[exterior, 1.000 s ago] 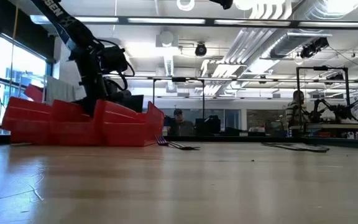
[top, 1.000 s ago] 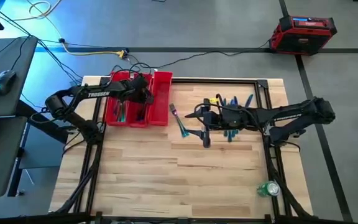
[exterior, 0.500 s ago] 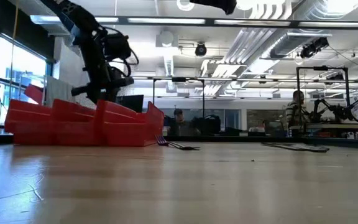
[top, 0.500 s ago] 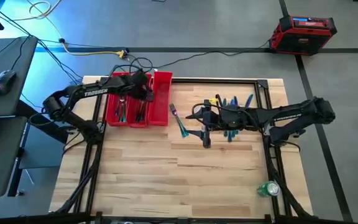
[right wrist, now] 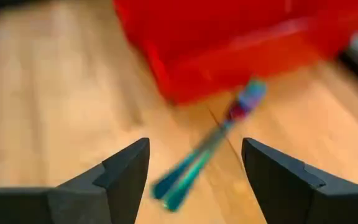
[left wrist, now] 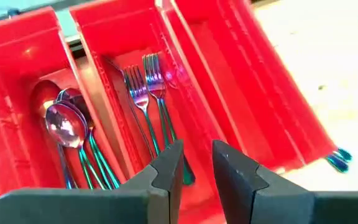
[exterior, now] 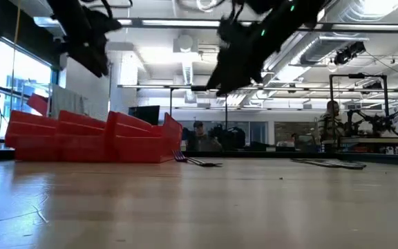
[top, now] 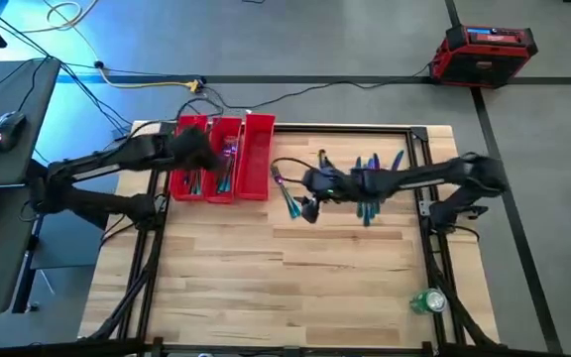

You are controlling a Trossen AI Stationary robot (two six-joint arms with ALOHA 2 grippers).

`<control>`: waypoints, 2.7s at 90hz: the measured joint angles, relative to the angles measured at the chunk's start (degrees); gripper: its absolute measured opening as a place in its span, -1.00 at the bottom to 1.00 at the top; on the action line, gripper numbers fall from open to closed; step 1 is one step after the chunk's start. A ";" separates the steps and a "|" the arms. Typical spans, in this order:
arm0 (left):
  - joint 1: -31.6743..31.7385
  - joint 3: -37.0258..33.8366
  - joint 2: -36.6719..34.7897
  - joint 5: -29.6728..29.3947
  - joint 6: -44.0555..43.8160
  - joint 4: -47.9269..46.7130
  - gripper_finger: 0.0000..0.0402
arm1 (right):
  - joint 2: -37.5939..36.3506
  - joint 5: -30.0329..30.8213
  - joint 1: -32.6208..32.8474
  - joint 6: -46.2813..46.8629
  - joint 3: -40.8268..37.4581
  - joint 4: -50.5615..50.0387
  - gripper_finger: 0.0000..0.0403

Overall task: Sort silverware
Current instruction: Put the blue fork into the middle red bin

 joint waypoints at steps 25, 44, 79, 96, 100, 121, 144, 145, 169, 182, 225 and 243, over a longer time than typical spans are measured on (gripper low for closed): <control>-11.90 0.00 -2.49 -9.41 -4.53 -0.64 -0.67 | 15.53 -2.51 -4.18 3.76 4.12 0.80 0.21; -15.87 0.00 -0.45 -12.61 -5.92 -0.62 -0.67 | 23.20 -0.13 -4.17 3.98 9.59 0.70 0.15; -18.64 0.00 1.88 -14.00 -6.02 -0.58 -0.67 | 23.39 0.75 -4.25 6.53 10.70 -4.27 -0.92; -18.64 0.00 1.90 -14.06 -6.04 -0.56 -0.67 | 19.82 1.98 -3.34 8.09 10.40 -11.21 -0.99; -18.62 -0.01 1.90 -14.06 -6.04 -0.60 -0.67 | 18.83 2.58 -3.12 8.48 10.40 -12.78 -1.00; -18.61 0.00 1.90 -14.06 -6.02 -0.56 -0.67 | 14.20 6.75 -1.44 10.38 10.40 -18.49 -1.00; -20.20 -0.02 1.90 -18.09 -5.43 -0.52 -0.67 | 5.64 15.92 0.91 8.59 10.40 -19.25 -1.00; -20.49 -0.01 1.90 -18.80 -5.29 -0.48 -0.67 | 5.17 16.35 1.05 8.19 10.40 -19.13 -1.00; -28.90 -4.22 1.79 -20.48 24.37 22.50 -0.67 | -7.95 16.79 5.46 -7.50 7.51 2.36 -1.00; -33.56 -10.28 2.14 -4.82 49.82 50.93 -0.67 | -13.64 1.24 7.09 -19.31 3.90 23.23 -1.00; -29.09 -13.38 5.96 19.01 65.00 88.92 -0.51 | -13.16 -26.62 7.04 -21.79 3.13 34.15 -1.00; -27.30 -13.38 12.24 19.09 65.10 98.47 -0.30 | -12.03 -26.77 7.06 -21.64 3.13 34.43 -1.00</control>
